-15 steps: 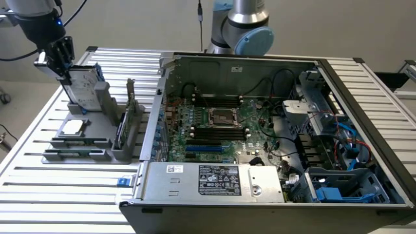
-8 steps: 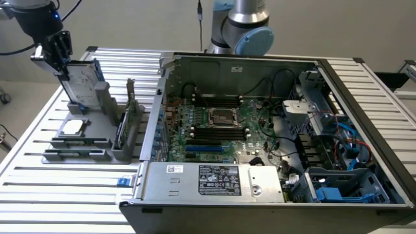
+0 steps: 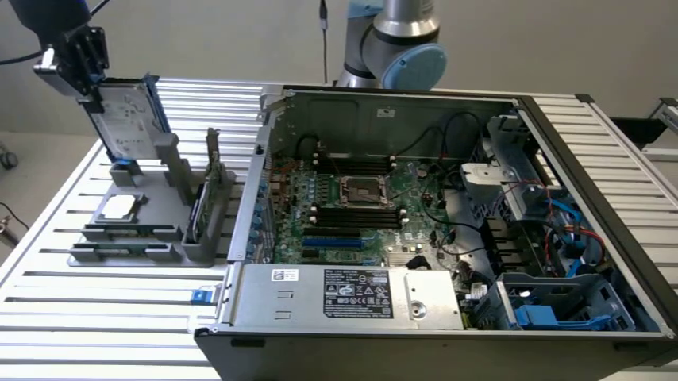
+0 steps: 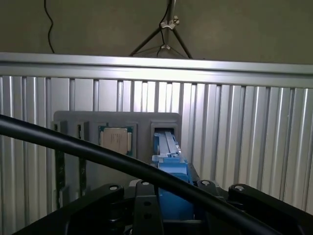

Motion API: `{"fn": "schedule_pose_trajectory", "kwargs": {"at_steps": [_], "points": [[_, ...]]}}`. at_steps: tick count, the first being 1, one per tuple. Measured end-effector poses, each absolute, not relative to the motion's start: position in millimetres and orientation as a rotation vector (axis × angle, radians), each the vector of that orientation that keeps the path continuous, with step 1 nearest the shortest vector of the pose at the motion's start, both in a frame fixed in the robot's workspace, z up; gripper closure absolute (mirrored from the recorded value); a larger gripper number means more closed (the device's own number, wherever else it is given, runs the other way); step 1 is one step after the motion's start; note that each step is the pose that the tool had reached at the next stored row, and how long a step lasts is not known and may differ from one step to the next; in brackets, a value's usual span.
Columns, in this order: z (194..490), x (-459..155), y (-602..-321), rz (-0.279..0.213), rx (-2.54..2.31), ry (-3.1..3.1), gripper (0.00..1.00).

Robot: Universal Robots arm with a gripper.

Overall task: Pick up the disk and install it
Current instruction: 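Pick up the disk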

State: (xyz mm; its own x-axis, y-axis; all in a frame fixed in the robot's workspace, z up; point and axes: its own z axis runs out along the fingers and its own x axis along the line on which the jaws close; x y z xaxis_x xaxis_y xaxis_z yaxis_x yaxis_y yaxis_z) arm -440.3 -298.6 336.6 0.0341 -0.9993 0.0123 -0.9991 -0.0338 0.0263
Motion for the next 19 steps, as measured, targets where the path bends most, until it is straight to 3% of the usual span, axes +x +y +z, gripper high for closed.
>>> {"fn": "schedule_pose_trajectory", "kwargs": {"at_steps": [19], "points": [[423.0,-392.1,-302.0,-0.021,2.241,-2.166,0.67]]}}
